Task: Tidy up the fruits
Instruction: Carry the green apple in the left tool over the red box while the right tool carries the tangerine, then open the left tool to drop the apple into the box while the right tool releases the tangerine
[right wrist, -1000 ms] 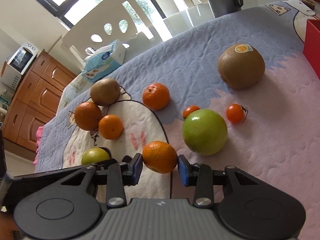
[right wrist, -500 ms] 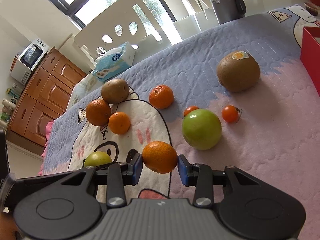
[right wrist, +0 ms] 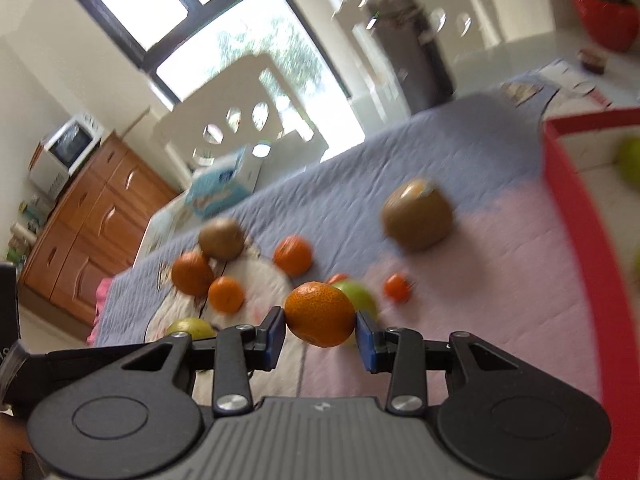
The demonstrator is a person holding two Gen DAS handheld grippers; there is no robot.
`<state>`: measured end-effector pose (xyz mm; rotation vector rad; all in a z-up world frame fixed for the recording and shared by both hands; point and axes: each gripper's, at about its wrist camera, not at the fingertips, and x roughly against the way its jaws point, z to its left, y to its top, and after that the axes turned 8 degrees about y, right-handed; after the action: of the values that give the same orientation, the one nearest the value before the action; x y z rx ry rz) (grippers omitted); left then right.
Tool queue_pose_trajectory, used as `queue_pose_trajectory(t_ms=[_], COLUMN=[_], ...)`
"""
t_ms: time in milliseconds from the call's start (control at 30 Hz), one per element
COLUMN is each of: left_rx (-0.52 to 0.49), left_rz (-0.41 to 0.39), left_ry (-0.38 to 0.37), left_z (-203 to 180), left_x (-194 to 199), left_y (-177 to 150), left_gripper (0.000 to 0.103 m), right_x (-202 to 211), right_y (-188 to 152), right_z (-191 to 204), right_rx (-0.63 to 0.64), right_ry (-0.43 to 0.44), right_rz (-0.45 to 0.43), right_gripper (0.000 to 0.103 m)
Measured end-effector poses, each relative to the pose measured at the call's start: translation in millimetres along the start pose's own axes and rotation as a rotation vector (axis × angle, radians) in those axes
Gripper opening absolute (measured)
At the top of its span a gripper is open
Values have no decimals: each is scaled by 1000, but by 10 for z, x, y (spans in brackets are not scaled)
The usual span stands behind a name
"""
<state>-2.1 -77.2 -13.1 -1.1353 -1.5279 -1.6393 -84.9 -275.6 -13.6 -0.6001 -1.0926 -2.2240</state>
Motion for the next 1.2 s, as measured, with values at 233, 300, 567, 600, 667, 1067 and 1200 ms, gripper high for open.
queue_pose_trajectory(t_ms=[233, 300, 567, 600, 667, 1067, 1200], left_rx=[-82, -109, -263, -289, -343, -427, -433], left_rz=[-50, -59, -98, -105, -111, 50, 103], left_ry=[-73, -100, -216, -235, -256, -313, -299], left_z=[-617, -825, -1780, -1916, -2181, -3203, -3344], left_x=[159, 189, 246, 243, 211, -279, -478], left_y=[213, 278, 451, 455, 452, 284, 241], left_gripper=[55, 55, 55, 55, 55, 55, 55], right_x=[500, 624, 1109, 1163, 1254, 1301, 1243], right_y=[229, 286, 500, 523, 556, 495, 487], right_z=[-425, -569, -1256, -1358, -1558, -2273, -2337], right_rx=[-38, -50, -68, -74, -85, -90, -99], right_ry=[-62, -87, -217, -238, -274, -395, -375], right_rz=[-132, -166, -256, -262, -270, -178, -169], right_gripper=[40, 40, 40, 40, 40, 40, 40])
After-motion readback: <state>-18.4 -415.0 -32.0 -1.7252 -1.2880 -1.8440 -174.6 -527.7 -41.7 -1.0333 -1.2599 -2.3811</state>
